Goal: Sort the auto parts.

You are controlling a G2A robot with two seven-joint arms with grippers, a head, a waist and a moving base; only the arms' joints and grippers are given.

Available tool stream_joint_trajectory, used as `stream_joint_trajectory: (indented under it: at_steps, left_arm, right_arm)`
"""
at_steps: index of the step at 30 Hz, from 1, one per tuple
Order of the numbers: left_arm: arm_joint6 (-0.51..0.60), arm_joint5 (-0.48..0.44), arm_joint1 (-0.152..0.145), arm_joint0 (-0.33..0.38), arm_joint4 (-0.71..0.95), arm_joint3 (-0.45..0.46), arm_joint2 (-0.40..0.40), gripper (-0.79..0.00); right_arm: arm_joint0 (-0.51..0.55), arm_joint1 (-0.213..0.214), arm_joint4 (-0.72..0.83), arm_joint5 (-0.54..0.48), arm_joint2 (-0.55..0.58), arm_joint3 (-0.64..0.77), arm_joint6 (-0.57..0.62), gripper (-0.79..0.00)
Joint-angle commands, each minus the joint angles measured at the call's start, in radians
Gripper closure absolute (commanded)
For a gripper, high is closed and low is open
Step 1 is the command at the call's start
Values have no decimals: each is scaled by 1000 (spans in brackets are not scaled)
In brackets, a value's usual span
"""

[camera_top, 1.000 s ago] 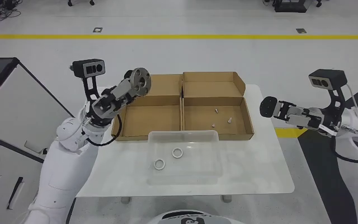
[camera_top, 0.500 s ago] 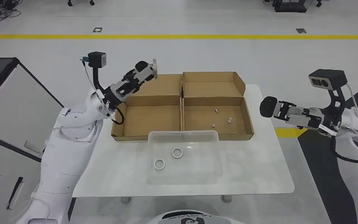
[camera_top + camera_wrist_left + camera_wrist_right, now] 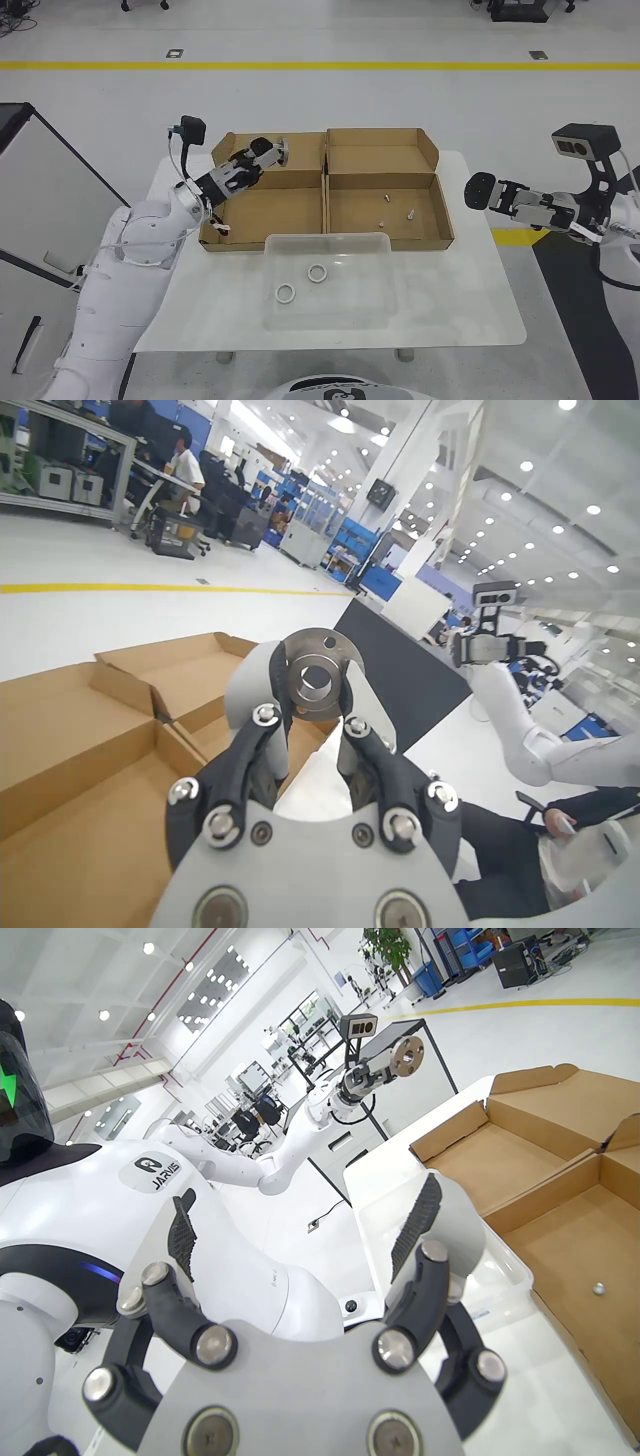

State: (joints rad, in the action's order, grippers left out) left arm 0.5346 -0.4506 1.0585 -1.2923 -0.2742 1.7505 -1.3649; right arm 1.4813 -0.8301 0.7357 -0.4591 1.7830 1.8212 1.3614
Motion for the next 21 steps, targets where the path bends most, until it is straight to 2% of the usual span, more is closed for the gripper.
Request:
stream_joint_trajectory:
  at_steps: [1, 7, 12, 16, 21]
  left_arm:
    - [6, 14, 0, 16, -77, -9, 13, 0]
    - [65, 48, 0, 73, -277, -49, 68, 0]
    - [60, 41, 2, 102, -482, -93, 136, 0]
    - [42, 51, 11, 126, -582, -150, 202, 0]
    - [89, 51, 23, 178, -678, -209, 280, 0]
  right_arm:
    - [0, 0, 0, 0, 0, 0, 0, -785]
    - [0, 0, 0, 0, 0, 0, 0, -785]
    - [0, 0, 0, 0, 0, 0, 0, -785]
    - [0, 0, 0, 0, 0, 0, 0, -785]
    - [0, 0, 0, 0, 0, 0, 0, -785]
